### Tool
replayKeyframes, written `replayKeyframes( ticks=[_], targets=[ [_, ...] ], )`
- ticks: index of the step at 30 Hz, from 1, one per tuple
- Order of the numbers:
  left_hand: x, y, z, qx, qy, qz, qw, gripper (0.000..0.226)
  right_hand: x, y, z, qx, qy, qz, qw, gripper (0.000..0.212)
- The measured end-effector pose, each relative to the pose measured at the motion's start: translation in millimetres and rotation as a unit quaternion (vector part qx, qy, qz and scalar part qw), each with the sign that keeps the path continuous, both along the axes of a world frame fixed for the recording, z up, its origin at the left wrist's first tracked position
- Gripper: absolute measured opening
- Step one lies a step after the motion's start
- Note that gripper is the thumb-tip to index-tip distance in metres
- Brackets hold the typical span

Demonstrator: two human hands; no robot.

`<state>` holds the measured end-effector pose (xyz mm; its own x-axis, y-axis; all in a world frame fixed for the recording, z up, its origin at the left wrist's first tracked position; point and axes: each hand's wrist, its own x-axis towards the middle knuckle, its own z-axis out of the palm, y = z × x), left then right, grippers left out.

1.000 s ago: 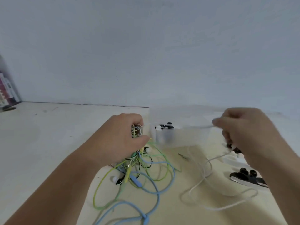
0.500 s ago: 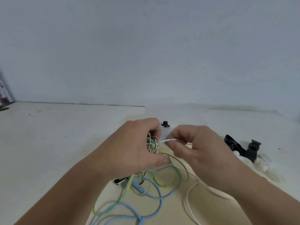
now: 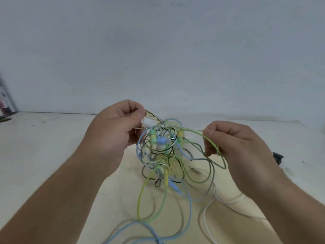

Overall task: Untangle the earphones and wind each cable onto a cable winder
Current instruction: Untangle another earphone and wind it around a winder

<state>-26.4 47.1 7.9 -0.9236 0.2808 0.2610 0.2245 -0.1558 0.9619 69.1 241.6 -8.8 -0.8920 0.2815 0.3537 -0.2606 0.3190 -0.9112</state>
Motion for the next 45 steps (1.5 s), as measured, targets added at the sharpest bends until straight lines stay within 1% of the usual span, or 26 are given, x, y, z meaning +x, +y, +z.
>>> replayKeyframes(
  ticks=[2,3,5,7,8,10,12,14,15,17,20,22,24,25,26,28,31,33,35,36,38,39,41,42,44,45],
  targets=[
    [-0.2,-0.9,1.0,0.012,-0.013,0.003,1.0,0.026,0.6,-0.8,-0.4,-0.004,0.018,-0.006,1.0,0.027],
    [-0.4,-2.7,1.7,0.002,0.002,0.014,1.0,0.029,0.8,-0.8,-0.1,-0.001,0.028,-0.015,1.0,0.025],
    [-1.1,-6.2,1.2,-0.069,0.085,0.063,0.992,0.04,1.3,-0.5,-0.6,-0.011,0.056,-0.02,0.998,0.025],
    [-1.5,-7.8,-1.0,-0.13,0.157,0.121,0.971,0.051,1.6,-2.7,-1.8,-0.033,0.074,0.002,0.997,0.029],
    [-0.2,-8.0,-0.8,-0.143,0.172,0.126,0.966,0.055,1.5,-4.4,-2.8,-0.038,0.071,0.02,0.997,0.03],
    [1.6,-8.3,0.1,-0.162,0.167,0.066,0.97,0.06,1.4,-8.6,-4.6,-0.039,0.031,0.07,0.996,0.029],
    [3.3,-8.3,-0.6,-0.225,0.14,-0.028,0.964,0.048,-0.4,-11.9,-8.8,-0.029,-0.034,0.107,0.993,0.028],
    [6.6,-6.5,-3.1,-0.323,0.135,-0.086,0.933,0.021,-2.3,-13.6,-12.3,-0.027,-0.077,0.119,0.989,0.026],
    [8.3,-5.2,-4.4,-0.348,0.132,-0.098,0.923,0.014,-2.8,-14.0,-12.6,-0.036,-0.081,0.125,0.988,0.025],
    [8.9,-4.9,-8.0,-0.338,0.11,-0.106,0.929,0.016,-3.3,-14.4,-10.8,-0.087,-0.06,0.148,0.983,0.023],
    [6.1,-6.6,-6.3,-0.291,0.096,-0.115,0.945,0.035,-2.3,-13.8,-4.5,-0.195,-0.024,0.192,0.962,0.022],
    [7.1,-5.4,-6.0,-0.301,0.117,-0.135,0.937,0.036,-2.8,-12.2,-5.1,-0.194,-0.017,0.19,0.962,0.023],
    [7.3,-3.0,-6.5,-0.3,0.132,-0.131,0.936,0.023,-5.0,-9.3,-8.9,-0.124,-0.02,0.139,0.982,0.022],
    [6.7,-3.0,-7.1,-0.298,0.136,-0.122,0.937,0.025,-5.8,-8.7,-9.8,-0.1,-0.022,0.123,0.987,0.022],
    [7.1,-2.7,-7.1,-0.302,0.138,-0.115,0.936,0.028,-6.4,-7.9,-11.1,-0.101,-0.024,0.123,0.987,0.021],
    [6.1,-2.5,-8.5,-0.319,0.157,-0.098,0.929,0.023,-5.7,-7.8,-10.8,-0.143,-0.031,0.162,0.976,0.022],
    [6.9,-3.7,-9.8,-0.325,0.152,-0.121,0.925,0.024,-3.8,-8.7,-5.6,-0.206,-0.036,0.201,0.957,0.021],
    [6.5,-4.4,-7.7,-0.316,0.134,-0.126,0.931,0.027,-3.5,-8.1,-1.3,-0.2,-0.032,0.148,0.968,0.022],
    [7.4,-4.4,-2.3,-0.274,0.11,-0.109,0.949,0.022,-2.0,-5.6,0.8,-0.117,-0.026,0.022,0.993,0.028],
    [9.0,-3.6,0.7,-0.249,0.091,-0.103,0.959,0.018,-0.3,-3.5,0.9,-0.08,-0.023,-0.028,0.996,0.027],
    [8.8,-3.0,1.9,-0.205,0.055,-0.099,0.972,0.008,4.2,-2.5,0.8,-0.052,-0.024,-0.074,0.996,0.025],
    [8.7,-2.5,1.7,-0.185,0.039,-0.1,0.977,0.01,5.6,-3.1,1.2,-0.056,-0.026,-0.078,0.995,0.023],
    [7.1,-3.5,0.8,-0.151,0.011,-0.097,0.984,0.019,2.7,-2.8,1.2,-0.081,-0.019,-0.074,0.994,0.025],
    [5.9,-5.2,0.2,-0.141,0.002,-0.087,0.986,0.026,-0.3,-1.9,1.3,-0.107,-0.012,-0.063,0.992,0.031],
    [2.5,-12.4,-1.6,-0.14,0.011,-0.063,0.988,0.037,-4.4,1.0,1.5,-0.198,-0.012,0.012,0.98,0.042],
    [0.7,-13.7,-2.0,-0.145,0.022,-0.058,0.988,0.034,-6.3,1.7,1.2,-0.231,-0.017,0.059,0.971,0.043]
  ],
)
